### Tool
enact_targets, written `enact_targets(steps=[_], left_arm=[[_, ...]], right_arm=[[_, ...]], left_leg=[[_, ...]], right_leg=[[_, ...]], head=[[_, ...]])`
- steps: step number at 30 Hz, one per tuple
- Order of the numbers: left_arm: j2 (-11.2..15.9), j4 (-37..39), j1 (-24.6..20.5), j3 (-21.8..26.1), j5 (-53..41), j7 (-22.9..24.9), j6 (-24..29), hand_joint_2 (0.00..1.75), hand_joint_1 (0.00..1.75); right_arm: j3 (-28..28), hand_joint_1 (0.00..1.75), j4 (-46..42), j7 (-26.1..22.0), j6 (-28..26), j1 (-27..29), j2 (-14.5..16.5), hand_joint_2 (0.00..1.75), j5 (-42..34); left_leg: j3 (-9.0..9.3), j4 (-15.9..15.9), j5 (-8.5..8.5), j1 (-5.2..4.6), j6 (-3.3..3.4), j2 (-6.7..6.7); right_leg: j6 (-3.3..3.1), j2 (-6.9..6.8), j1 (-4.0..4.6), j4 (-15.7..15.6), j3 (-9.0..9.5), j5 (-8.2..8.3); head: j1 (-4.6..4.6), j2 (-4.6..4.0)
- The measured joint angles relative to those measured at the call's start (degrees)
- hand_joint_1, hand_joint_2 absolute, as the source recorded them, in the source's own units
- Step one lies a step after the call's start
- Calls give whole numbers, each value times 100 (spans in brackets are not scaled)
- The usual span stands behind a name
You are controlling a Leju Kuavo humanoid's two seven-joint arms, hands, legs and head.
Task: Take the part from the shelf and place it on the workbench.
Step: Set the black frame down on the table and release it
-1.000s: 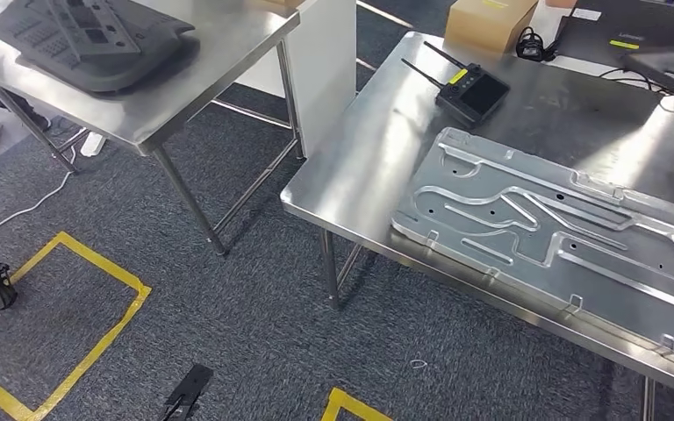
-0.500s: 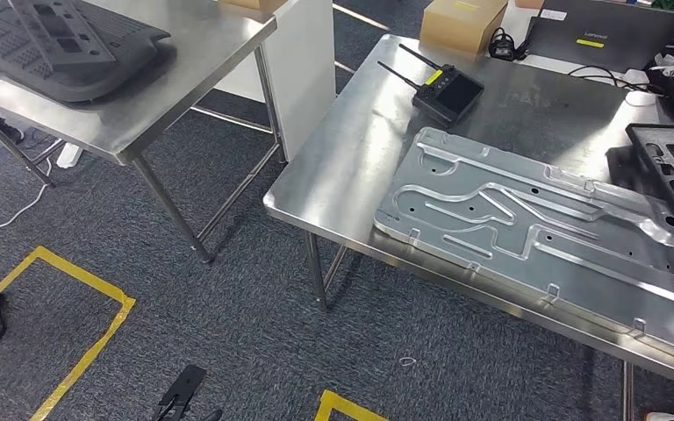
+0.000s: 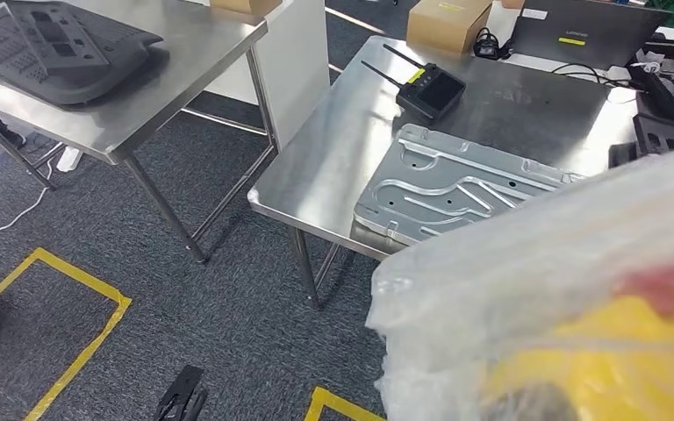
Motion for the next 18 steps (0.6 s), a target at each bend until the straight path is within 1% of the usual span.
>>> enact_targets(steps=[1,2,3,4,5,6,7,8,9,10,11,12,13,14,15,16,17,18], left_arm=[[-2,0,-1,9,25,20,1,0,0],[-5,0,-5,16,48,34,2,0,0],[-7,0,-9,23,67,49,2,0,0],[-8,0,-9,33,83,58,3,0,0],[-10,0,-8,47,97,63,3,0,0],[-11,0,-9,64,104,67,2,0,0],[-14,0,-13,82,110,69,2,0,0],[-16,0,-22,97,115,69,2,0,0],[-5,0,-33,109,123,68,2,0,0],[-6,-1,-33,114,132,68,2,0,0],[3,-1,-32,123,138,66,4,0,0],[13,-1,-28,136,148,62,6,0,0],[12,-1,-19,150,160,58,8,0,0],[21,0,-18,166,171,55,10,0,0],[22,0,-15,175,184,52,10,0,0],[21,0,-12,186,191,50,9,0,0],[20,0,-9,196,195,49,8,0,0],[20,0,-4,209,196,49,8,0,0]], right_arm=[[-1,0,-273,120,118,98,23,0,-210],[-6,0,-572,280,247,210,39,0,-405],[-18,0,-889,458,378,354,57,0,-576],[-33,0,-1236,632,501,522,76,0,-719],[-47,0,-1587,775,598,688,99,0,-835],[-62,0,-1929,874,675,837,121,0,-960],[-78,0,-2232,928,739,953,138,0,-1109],[-104,0,-2512,954,803,1037,151,0,-1337],[-144,0,-2800,990,887,1105,175,0,-1646],[-188,0,-3083,1049,980,1161,203,0,-1993],[-228,0,-3403,1156,1079,1216,243,0,-2382],[-255,0,-3734,1308,1168,1279,291,0,-2749],[-267,0,-4075,1470,1233,1351,327,0,-3083],[-272,0,-4403,1620,1277,1432,360,0,-3355],[-273,0,-4682,1735,1301,1502,392,0,-3533],[-278,0,-4916,1807,1311,1551,420,0,-3638],[-286,0,-5090,1849,1317,1576,446,0,-3689],[-297,0,-5242,1881,1321,1585,474,0,-3744]], left_leg=[[-80,194,-177,15,-36,-16],[-180,497,-424,30,-69,-34],[-288,876,-693,32,-89,-31],[-375,1245,-915,31,-93,-29],[-397,1490,-1050,26,-80,-29],[-316,1525,-1085,13,-47,-30],[-121,1321,-1033,-9,10,-33],[171,919,-929,-39,87,-37],[476,455,-830,-80,179,-58],[690,73,-719,-121,255,-78],[810,-177,-624,-158,306,-98],[824,-296,-539,-192,334,-114],[783,-346,-432,-215,348,-112],[762,-421,-317,-218,364,-105],[743,-508,-191,-214,376,-97],[713,-594,-60,-197,394,-86],[677,-659,57,-176,401,-76],[624,-685,142,-167,404,-71]], right_leg=[[-50,-7,-1,-4,-42,37],[-87,-9,5,-8,-79,71],[-111,-14,16,-9,-113,102],[-127,-18,36,-9,-147,135],[-138,-19,62,-9,-185,173],[-148,-15,94,-9,-232,216],[-158,-9,127,-11,-282,265],[-166,-2,155,-17,-331,316],[-166,-2,167,-32,-367,374],[-157,4,170,-64,-381,433],[-132,3,154,-112,-383,499],[-95,3,127,-176,-376,572],[-51,10,106,-263,-369,658],[-8,10,93,-362,-374,748],[14,11,84,-435,-387,767],[21,9,92,-411,-412,632],[18,4,103,-262,-450,371],[15,-1,107,63,-498,-7]], head=[[-3,0],[-5,0],[-9,0],[-10,0],[-10,0],[-9,0],[-9,0],[-8,0],[-5,0],[4,0],[10,0],[16,0],[16,0],[7,0],[0,0],[-5,0],[-8,0],[-5,0]])
